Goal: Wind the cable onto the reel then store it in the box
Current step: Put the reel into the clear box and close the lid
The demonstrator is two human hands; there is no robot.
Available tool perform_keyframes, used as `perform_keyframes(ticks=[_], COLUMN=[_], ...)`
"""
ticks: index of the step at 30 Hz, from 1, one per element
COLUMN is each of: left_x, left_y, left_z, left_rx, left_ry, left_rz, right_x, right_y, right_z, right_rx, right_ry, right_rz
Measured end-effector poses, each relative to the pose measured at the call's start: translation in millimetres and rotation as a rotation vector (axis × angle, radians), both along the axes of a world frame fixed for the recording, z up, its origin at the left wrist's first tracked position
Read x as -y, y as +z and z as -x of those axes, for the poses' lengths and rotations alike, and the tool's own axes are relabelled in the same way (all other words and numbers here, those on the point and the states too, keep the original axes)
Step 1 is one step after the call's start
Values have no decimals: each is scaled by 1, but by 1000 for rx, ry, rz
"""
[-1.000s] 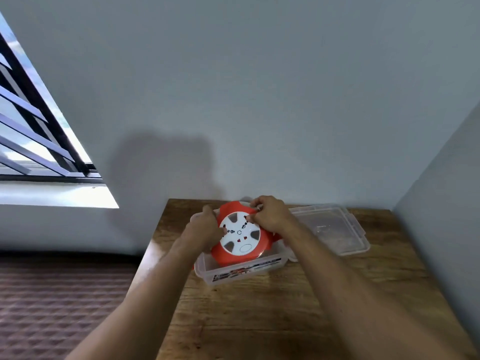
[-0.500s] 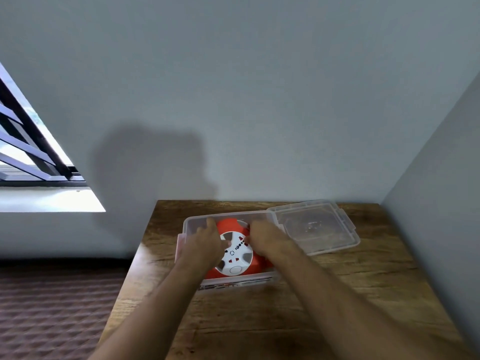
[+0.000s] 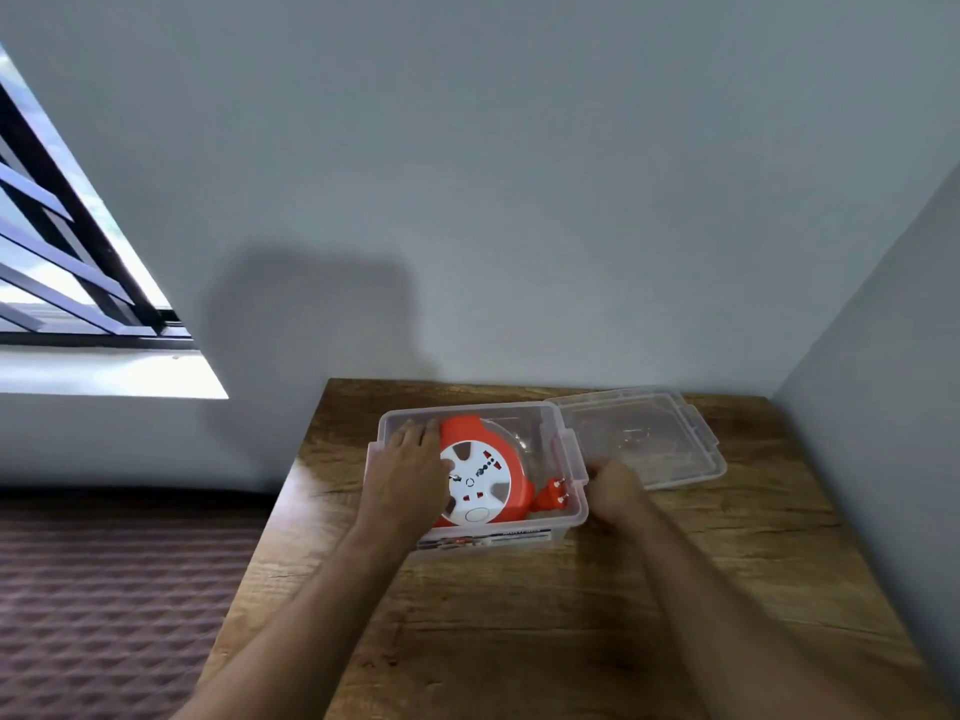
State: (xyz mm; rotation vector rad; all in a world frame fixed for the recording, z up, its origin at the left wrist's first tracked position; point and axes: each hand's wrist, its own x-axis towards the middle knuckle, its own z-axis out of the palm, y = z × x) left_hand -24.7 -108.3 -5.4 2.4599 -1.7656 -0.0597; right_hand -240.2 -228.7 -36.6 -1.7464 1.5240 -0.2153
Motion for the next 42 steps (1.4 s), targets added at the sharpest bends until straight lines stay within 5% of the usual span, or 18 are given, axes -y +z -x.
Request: perform_keyframes(ticks=[4,12,19,24,29,33,37,42], left_x=[-6,-13,-21,-21,-26,-31,-34,-35], left_y=[5,14,15,4,13,18,31,32], left_z=[1,-1,5,0,-6,-8,-15,-24], left_rx=[46,-189,-195,-416,-828,-1027,-1094,-886], left_ry=[109,168,153,273,513,539,549,557], left_rz=[-54,59,105,389,630,611,579,346], right_x=[-18,-14,-26,-64,-97,-83,-70,-64], right_y=[-12,20,81,131,151,125,83,80], right_z=[0,9,11,-6,-12,-12,-7,1], right_rx=[-173,-283,-114,201,761,867,625,-165], right_ry=[126,78,-44,-76,-250,-403,-347,-75], right_rz=[225,481,588,736,576,67,-281,262])
